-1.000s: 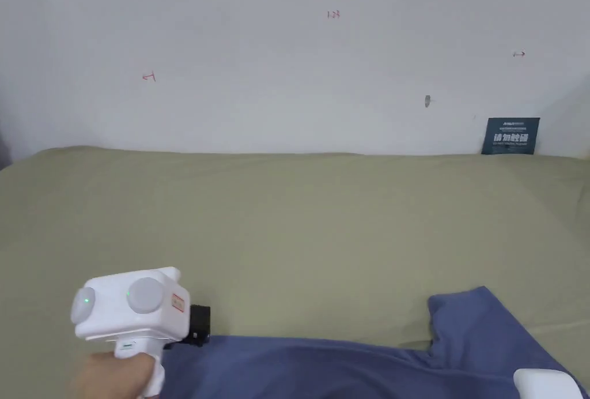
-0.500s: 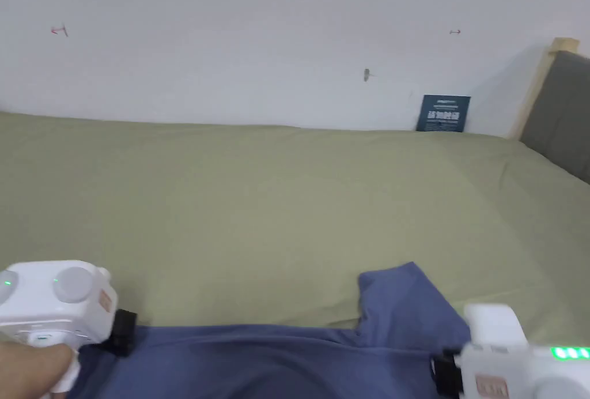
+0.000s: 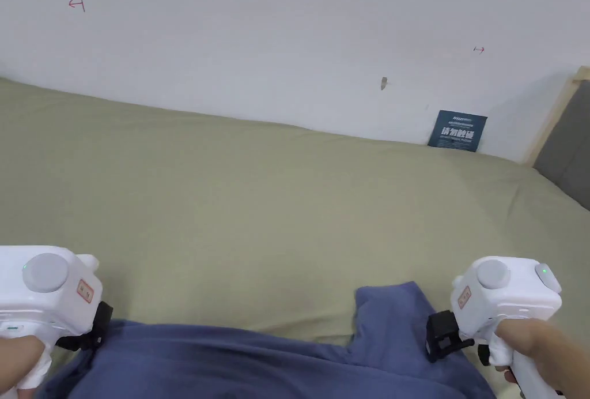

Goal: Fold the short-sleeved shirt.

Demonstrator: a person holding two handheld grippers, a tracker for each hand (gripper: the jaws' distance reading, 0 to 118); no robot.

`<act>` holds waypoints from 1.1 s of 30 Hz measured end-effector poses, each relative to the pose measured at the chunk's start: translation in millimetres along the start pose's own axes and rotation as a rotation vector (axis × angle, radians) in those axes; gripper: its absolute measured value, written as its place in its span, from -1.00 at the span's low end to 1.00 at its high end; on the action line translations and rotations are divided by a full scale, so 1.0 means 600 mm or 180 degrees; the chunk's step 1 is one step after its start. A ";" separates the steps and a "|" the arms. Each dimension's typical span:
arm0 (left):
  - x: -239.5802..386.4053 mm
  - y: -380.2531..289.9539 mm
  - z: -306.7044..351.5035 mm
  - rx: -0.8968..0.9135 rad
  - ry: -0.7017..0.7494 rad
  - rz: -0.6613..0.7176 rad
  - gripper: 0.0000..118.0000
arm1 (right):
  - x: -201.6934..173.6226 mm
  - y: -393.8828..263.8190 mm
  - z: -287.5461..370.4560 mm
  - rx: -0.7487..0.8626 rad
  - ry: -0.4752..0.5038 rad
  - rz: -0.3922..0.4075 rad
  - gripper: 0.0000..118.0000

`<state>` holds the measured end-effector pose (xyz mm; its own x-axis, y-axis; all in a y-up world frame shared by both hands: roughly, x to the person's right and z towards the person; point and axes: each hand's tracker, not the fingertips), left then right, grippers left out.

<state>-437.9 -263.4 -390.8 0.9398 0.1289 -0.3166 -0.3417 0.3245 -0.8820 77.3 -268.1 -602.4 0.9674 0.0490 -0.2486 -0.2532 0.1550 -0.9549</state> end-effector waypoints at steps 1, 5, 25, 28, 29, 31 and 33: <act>0.001 0.001 0.001 -0.0006 0.0011 -0.0043 -1.00 | 0.003 -0.006 -0.005 -0.0016 0.0018 -0.0024 0.41; 0.002 0.006 0.003 -0.0023 0.0025 -0.0106 -1.00 | -0.005 -0.013 0.014 0.0109 0.0040 -0.0082 -0.98; -0.051 -0.143 0.239 0.0705 -0.0285 -0.0654 -1.00 | -0.012 -0.325 0.323 0.1496 0.0304 0.0738 -0.98; -0.081 -0.192 0.227 0.0629 -0.0381 -0.0610 -1.00 | 0.003 -0.384 0.309 0.1446 0.0331 0.0648 -0.98; -0.090 -0.208 0.221 0.0608 -0.0419 -0.0593 -1.00 | 0.008 -0.398 0.300 0.1410 0.0361 0.0593 -0.98; -0.106 -0.242 0.205 0.0515 -0.0468 -0.0555 -1.00 | 0.014 -0.438 0.280 0.1355 0.0411 0.0555 -0.98; -0.116 -0.280 0.186 0.0443 -0.0454 -0.0545 -1.00 | 0.015 -0.470 0.254 0.1261 0.0407 0.0476 -0.98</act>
<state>-447.2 -222.4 -181.9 0.9763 0.1887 -0.1057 -0.1853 0.4776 -0.8588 156.2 -160.8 -310.6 0.9068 -0.0191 -0.4211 -0.3499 0.5230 -0.7772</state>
